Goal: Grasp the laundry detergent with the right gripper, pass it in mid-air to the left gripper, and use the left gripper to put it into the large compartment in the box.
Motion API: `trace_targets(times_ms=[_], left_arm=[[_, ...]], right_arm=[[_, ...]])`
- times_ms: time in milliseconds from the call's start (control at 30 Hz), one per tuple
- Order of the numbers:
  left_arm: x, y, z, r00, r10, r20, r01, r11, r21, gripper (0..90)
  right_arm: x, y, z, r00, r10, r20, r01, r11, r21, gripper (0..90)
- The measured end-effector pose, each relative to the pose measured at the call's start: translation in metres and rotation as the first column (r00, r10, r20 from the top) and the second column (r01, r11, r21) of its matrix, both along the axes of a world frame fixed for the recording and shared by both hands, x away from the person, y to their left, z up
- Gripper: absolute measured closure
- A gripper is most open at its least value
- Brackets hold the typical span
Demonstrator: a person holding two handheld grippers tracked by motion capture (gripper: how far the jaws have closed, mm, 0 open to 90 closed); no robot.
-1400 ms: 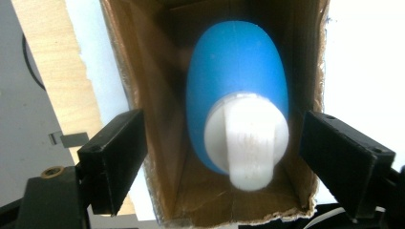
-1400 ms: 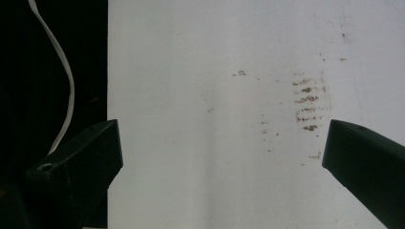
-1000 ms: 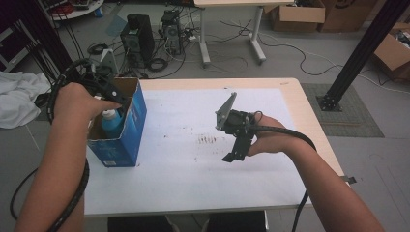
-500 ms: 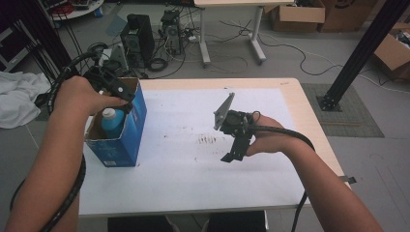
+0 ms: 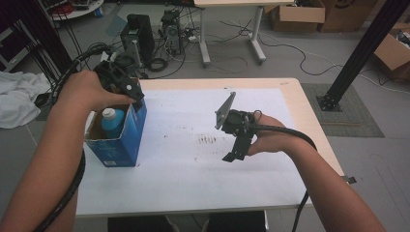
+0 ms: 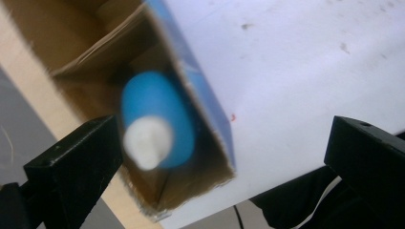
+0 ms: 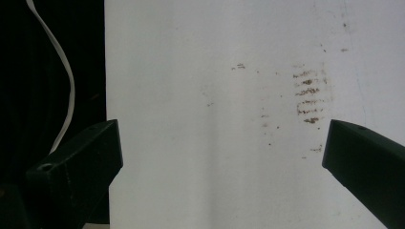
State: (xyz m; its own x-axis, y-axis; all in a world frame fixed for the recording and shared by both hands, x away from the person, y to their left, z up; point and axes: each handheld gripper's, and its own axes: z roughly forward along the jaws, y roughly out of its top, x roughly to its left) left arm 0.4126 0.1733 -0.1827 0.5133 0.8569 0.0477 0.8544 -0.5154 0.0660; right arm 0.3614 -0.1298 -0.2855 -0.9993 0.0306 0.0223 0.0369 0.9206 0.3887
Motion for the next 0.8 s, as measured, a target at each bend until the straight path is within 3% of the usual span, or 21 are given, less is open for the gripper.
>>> trace_targets(times_ms=[67, 133, 233, 300, 500, 533, 567, 700, 733, 767, 800], left_arm=[[-0.002, -0.008, 0.000, 0.9980, -0.062, -0.008, 0.062, 0.9980, -0.012, 0.1], [-0.004, -0.018, -0.001, 0.9880, -0.150, -0.037, 0.149, 0.9882, -0.035, 0.1], [-0.008, -0.030, -0.003, 0.9647, -0.250, -0.084, 0.244, 0.9670, -0.073, 0.1], [-0.010, -0.038, -0.003, 0.9467, -0.311, -0.084, 0.304, 0.9487, -0.088, 0.1], [-0.014, -0.053, 0.000, 0.8780, -0.475, -0.056, 0.468, 0.8770, -0.109, 0.1], [-0.016, -0.055, 0.001, 0.8575, -0.513, -0.043, 0.506, 0.8551, -0.114, 0.1], [-0.017, -0.057, 0.002, 0.8419, -0.538, -0.036, 0.531, 0.8388, -0.118, 0.1], [-0.023, -0.062, 0.002, 0.7825, -0.622, -0.028, 0.615, 0.7796, -0.116, 0.1], [-0.024, -0.063, 0.000, 0.7714, -0.635, -0.036, 0.628, 0.7695, -0.114, 0.1], [-0.025, -0.065, -0.003, 0.7656, -0.642, -0.045, 0.635, 0.7648, -0.111, 0.1], [-0.025, -0.066, -0.006, 0.7509, -0.658, -0.054, 0.652, 0.7518, -0.098, 0.1]], right_arm=[[0.001, 0.000, 0.000, 1.0000, -0.001, -0.001, 0.001, 1.000, -0.004, 0.0], [0.001, -0.001, 0.001, 1.0000, -0.004, -0.001, 0.004, 1.000, -0.008, 0.0], [0.003, -0.002, 0.003, 1.0000, -0.006, -0.001, 0.006, 1.000, -0.017, 0.0], [0.004, -0.003, 0.004, 0.9999, -0.011, -0.003, 0.011, 1.000, -0.024, 0.0], [0.007, -0.006, 0.007, 0.9997, -0.024, -0.003, 0.024, 0.999, -0.044, 0.0], [0.007, -0.006, 0.008, 0.9997, -0.026, -0.003, 0.026, 0.999, -0.046, 0.0], [0.007, -0.006, 0.009, 0.9995, -0.031, -0.003, 0.031, 0.998, -0.050, 0.0], [0.007, -0.008, 0.012, 0.9993, -0.036, 0.004, 0.036, 0.998, -0.050, 0.0], [0.007, -0.009, 0.012, 0.9993, -0.038, 0.004, 0.039, 0.998, -0.051, 0.0], [0.007, -0.009, 0.012, 0.9992, -0.040, 0.003, 0.040, 0.998, -0.051, 0.0], [0.007, -0.010, 0.012, 0.9992, -0.041, 0.002, 0.041, 0.998, -0.052, 0.0]])
